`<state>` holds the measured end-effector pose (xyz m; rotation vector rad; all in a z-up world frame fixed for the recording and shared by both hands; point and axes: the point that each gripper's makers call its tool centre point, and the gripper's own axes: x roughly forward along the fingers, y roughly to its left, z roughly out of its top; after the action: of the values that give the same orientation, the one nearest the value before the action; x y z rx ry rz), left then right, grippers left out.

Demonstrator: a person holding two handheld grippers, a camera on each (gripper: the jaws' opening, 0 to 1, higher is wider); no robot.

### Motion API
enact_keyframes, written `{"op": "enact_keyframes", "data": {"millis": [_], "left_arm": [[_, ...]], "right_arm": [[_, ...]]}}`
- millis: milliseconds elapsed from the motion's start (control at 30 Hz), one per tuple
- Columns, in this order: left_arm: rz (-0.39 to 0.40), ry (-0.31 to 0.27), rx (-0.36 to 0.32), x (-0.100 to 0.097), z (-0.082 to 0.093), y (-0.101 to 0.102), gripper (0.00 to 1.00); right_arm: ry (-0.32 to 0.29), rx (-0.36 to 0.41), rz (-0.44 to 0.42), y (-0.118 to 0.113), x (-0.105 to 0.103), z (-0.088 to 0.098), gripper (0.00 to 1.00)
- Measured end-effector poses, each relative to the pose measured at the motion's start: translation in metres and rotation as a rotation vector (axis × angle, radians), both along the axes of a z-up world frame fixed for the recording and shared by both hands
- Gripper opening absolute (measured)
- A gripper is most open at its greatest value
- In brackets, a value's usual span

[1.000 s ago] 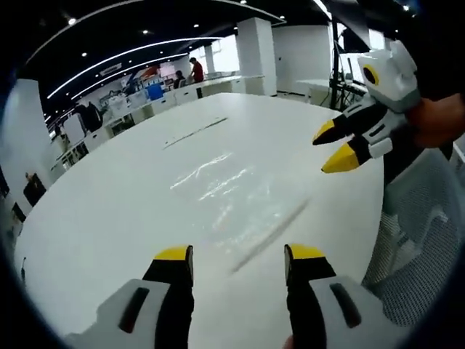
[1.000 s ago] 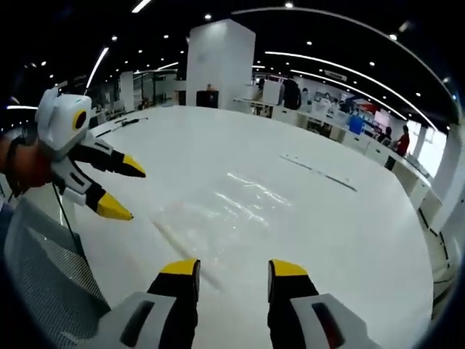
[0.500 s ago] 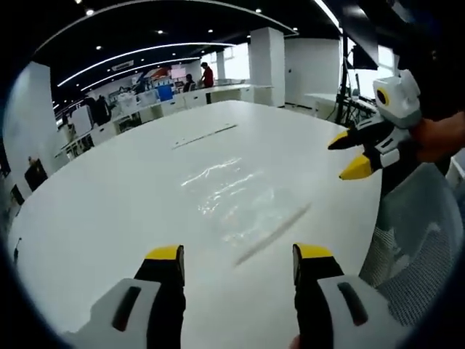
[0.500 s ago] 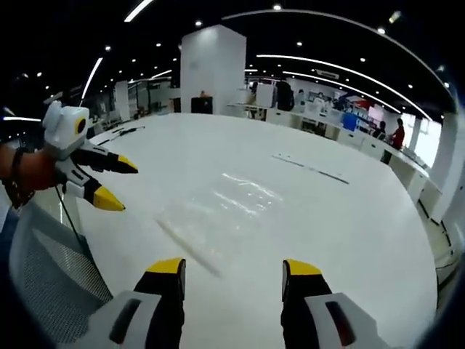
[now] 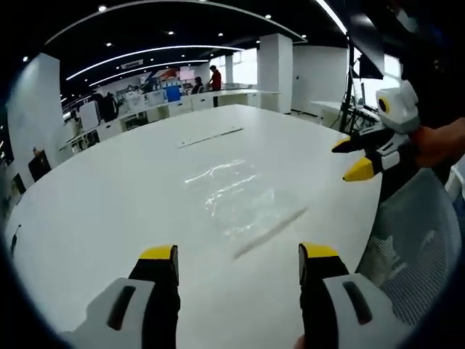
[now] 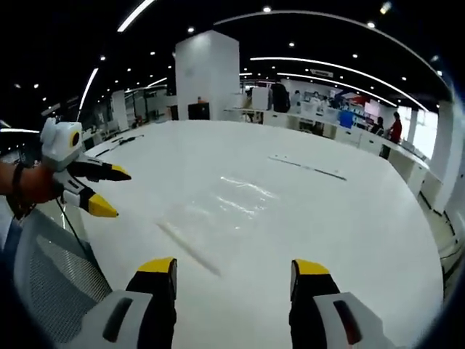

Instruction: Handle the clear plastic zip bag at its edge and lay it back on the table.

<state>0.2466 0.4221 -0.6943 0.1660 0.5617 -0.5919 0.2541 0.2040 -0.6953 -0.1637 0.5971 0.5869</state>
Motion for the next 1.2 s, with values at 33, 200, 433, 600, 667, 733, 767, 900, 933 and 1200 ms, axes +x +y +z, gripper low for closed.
{"op": "enact_keyframes", "data": {"millis": [33, 200, 433, 600, 667, 733, 767, 900, 933, 1200], "left_arm": [[-0.001, 0.001, 0.002, -0.001, -0.001, 0.0, 0.67], [-0.005, 0.007, 0.011, -0.007, -0.002, -0.002, 0.67], [-0.006, 0.011, 0.015, -0.006, -0.003, -0.003, 0.68], [-0.036, 0.02, 0.032, -0.003, -0.004, -0.013, 0.68], [-0.05, 0.021, 0.035, -0.001, -0.004, -0.016, 0.68], [-0.062, 0.02, 0.042, 0.001, -0.004, -0.019, 0.68], [-0.069, 0.02, 0.044, 0.002, -0.003, -0.021, 0.68], [-0.075, 0.013, 0.045, 0.005, -0.001, -0.022, 0.68], [-0.075, 0.012, 0.045, 0.005, -0.001, -0.022, 0.68], [-0.051, 0.005, 0.016, -0.002, 0.006, -0.012, 0.7]], "right_arm": [[0.0, 0.001, -0.002, 0.0, 0.0, 0.0, 0.63], [0.003, 0.011, -0.006, -0.002, -0.002, -0.001, 0.67], [0.006, 0.031, -0.035, -0.011, -0.009, -0.003, 0.71], [0.003, 0.042, -0.064, -0.019, -0.014, -0.002, 0.73], [0.0, 0.036, -0.066, -0.021, -0.015, -0.003, 0.74], [0.0, 0.031, -0.07, -0.025, -0.018, -0.003, 0.75], [0.0, 0.032, -0.073, -0.026, -0.018, -0.004, 0.75], [0.002, 0.041, -0.089, -0.029, -0.021, -0.002, 0.76], [0.004, 0.041, -0.088, -0.028, -0.021, -0.002, 0.76], [-0.001, 0.038, -0.078, -0.027, -0.02, 0.002, 0.78]]}}
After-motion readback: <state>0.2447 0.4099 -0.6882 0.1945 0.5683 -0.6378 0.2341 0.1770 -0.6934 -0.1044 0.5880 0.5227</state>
